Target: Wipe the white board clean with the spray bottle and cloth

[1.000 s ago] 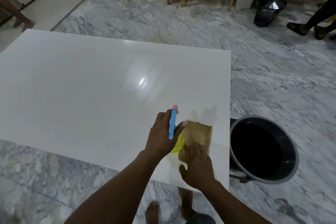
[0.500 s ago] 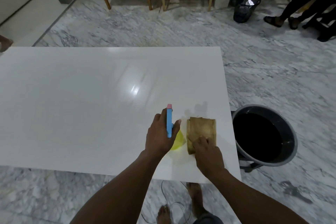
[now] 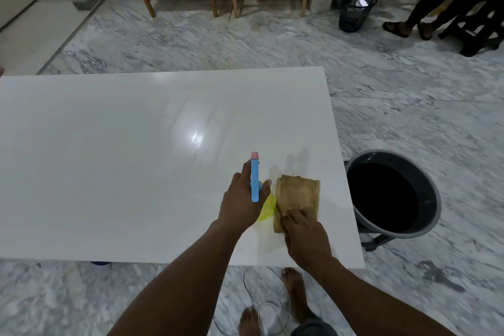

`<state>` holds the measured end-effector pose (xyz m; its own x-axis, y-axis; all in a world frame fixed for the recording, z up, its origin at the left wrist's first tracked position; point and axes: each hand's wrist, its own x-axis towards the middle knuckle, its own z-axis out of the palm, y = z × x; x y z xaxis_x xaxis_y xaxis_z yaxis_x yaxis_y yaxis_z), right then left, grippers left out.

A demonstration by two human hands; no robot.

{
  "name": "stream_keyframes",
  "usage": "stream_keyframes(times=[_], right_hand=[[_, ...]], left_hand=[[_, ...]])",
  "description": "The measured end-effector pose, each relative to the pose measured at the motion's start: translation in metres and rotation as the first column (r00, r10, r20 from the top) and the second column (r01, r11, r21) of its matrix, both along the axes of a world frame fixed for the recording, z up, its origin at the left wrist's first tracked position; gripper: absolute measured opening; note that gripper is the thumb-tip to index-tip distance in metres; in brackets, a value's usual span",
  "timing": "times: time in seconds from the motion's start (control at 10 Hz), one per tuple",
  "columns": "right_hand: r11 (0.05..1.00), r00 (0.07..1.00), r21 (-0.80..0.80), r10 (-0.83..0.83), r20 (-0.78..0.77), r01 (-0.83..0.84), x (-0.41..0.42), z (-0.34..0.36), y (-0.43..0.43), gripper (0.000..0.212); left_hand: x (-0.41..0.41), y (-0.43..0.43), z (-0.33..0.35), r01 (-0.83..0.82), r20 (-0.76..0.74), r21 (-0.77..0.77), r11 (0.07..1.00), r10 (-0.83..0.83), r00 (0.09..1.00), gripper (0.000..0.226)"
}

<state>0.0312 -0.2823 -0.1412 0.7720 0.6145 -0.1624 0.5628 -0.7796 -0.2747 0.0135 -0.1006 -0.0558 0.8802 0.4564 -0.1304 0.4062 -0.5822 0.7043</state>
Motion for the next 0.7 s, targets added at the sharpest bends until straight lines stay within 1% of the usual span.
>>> stream_keyframes(times=[0.2, 0.3, 0.4, 0.5, 0.6, 0.7], right_hand=[[0.999, 0.998, -0.028, -0.043, -0.054, 0.042, -0.001, 0.004, 0.006, 0.029], [0.998, 0.994, -0.06, -0.027, -0.102, 0.021, 0.001, 0.012, 0.005, 0.038], [0.994, 0.987, -0.108, -0.023, -0.159, 0.006, -0.001, 0.015, 0.004, 0.053], [0.988, 0.981, -0.153, 0.005, -0.195, -0.036, 0.001, 0.023, 0.004, 0.06], [0.971, 0.95, -0.231, -0.014, -0.313, -0.061, 0.011, 0.03, 0.007, 0.059], [0.947, 0.885, -0.307, -0.06, -0.462, -0.096, 0.031, 0.042, 0.014, 0.049]], left_hand=[[0.003, 0.001, -0.003, 0.011, -0.018, 0.007, 1.0, -0.011, 1.0, 0.069], [0.003, 0.001, -0.001, 0.013, -0.043, -0.001, 1.0, -0.013, 0.999, 0.069], [0.004, 0.004, -0.002, 0.045, -0.116, -0.004, 0.999, -0.046, 0.992, 0.07], [-0.001, 0.017, -0.001, 0.12, -0.302, -0.007, 0.993, -0.117, 0.946, 0.064], [-0.008, 0.027, 0.006, 0.264, -0.476, -0.034, 0.964, -0.248, 0.844, 0.073], [-0.009, 0.032, 0.025, 0.361, -0.579, 0.012, 0.933, -0.288, 0.763, 0.079]])
